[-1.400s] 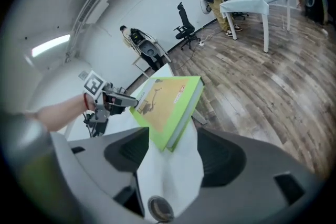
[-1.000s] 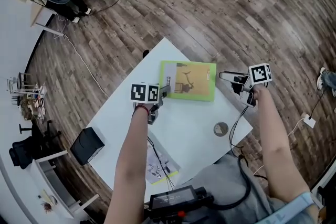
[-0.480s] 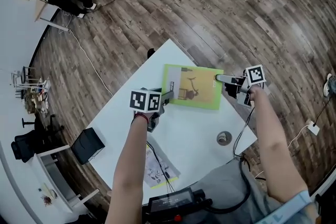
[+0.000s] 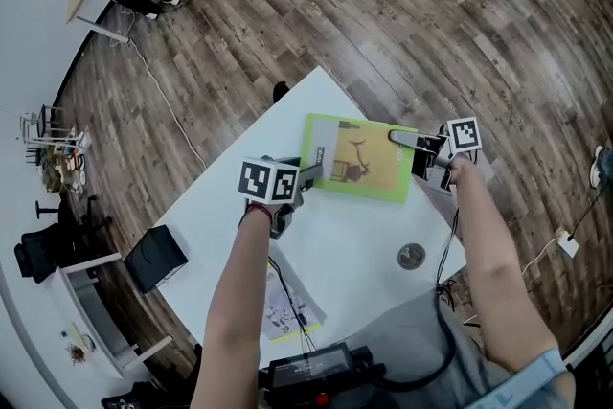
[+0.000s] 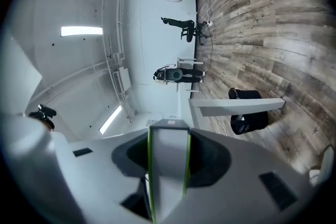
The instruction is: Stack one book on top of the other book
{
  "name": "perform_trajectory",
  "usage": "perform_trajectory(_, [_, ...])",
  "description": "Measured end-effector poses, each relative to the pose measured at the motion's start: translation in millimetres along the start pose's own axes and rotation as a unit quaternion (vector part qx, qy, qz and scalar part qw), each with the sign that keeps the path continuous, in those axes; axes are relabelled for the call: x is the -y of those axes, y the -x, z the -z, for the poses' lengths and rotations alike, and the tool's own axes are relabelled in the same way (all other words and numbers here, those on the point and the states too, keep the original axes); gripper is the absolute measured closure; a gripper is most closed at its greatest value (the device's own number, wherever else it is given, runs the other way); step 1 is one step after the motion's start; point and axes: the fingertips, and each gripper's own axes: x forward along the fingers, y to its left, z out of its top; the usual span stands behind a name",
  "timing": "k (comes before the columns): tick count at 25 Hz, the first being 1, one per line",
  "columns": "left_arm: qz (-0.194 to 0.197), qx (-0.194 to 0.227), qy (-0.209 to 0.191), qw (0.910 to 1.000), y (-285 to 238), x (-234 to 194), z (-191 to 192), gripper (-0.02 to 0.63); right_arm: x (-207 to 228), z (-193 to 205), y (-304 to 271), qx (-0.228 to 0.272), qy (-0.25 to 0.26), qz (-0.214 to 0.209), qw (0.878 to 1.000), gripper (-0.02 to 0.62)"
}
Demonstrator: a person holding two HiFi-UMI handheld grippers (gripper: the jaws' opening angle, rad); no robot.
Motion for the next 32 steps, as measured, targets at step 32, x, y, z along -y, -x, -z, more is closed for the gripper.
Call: perform_trajectory(32, [0.032, 0.279, 0.354, 0.8920, 57.8, 32.0, 37.5, 0.353, 0.6, -14.0, 0.7, 0.028, -0.075, 0.018, 0.997, 0.448])
